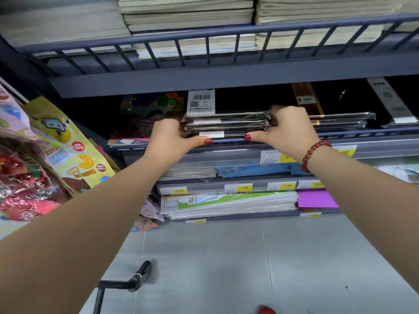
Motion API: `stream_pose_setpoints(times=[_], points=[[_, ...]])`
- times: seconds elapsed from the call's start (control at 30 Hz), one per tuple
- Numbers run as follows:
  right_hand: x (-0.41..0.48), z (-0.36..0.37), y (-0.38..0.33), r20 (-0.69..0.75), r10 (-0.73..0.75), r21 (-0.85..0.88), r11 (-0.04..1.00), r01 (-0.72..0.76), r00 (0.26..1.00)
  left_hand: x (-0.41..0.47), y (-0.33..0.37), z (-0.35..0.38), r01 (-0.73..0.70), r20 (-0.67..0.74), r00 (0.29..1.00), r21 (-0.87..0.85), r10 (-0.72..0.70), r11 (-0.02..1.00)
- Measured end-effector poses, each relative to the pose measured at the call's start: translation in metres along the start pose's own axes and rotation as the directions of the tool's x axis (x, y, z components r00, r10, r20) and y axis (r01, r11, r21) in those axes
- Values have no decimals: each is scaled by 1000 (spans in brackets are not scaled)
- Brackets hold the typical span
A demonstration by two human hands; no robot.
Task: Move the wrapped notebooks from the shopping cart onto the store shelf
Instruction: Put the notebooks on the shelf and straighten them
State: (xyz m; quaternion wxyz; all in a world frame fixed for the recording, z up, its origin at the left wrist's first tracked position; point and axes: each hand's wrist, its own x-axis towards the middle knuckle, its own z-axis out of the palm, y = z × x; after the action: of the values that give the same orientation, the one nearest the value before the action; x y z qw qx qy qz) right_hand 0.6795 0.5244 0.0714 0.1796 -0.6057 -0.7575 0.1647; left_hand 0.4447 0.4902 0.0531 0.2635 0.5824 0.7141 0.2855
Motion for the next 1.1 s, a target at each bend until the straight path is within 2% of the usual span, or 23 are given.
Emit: stream_pose_setpoints(times=[0.1,0.2,0.37,0.5,0.57,0.63,0.77,0.9,1.1], points=[[-3,0,0,-25,-27,29,999,28,999,-1,-2,1,-17,14,1000,-58,17,998],[-6,4,-1,-89,-26,68,997,32,996,-3,-1,4,-42,-50,998,-96,38,994],[-16,9,-2,-80,81,220,974,-62,994,-6,-5,7,-96,-78,993,-96,89,991],[-24,13,5,41,74,474,876,-85,996,-10,-6,2,-119,-25,993,-123,117,985],[-26,14,6,44,75,598,797,-87,996,-12,-8,0,-129,-116,987,-183,109,975],[-27,17,2,-38,56,666,746,-17,998,-16,-7,1,-162,-203,972,-236,114,958],[-28,21,-4,-184,114,659,752,36,976,-23,3,8,-195,-277,953,-253,122,947],[-27,23,-2,-226,140,611,791,28,964,-23,4,16,-202,-321,942,-326,93,923],[-26,26,-1,-253,127,564,825,40,959,-23,2,19,-220,-342,934,-318,105,922]])
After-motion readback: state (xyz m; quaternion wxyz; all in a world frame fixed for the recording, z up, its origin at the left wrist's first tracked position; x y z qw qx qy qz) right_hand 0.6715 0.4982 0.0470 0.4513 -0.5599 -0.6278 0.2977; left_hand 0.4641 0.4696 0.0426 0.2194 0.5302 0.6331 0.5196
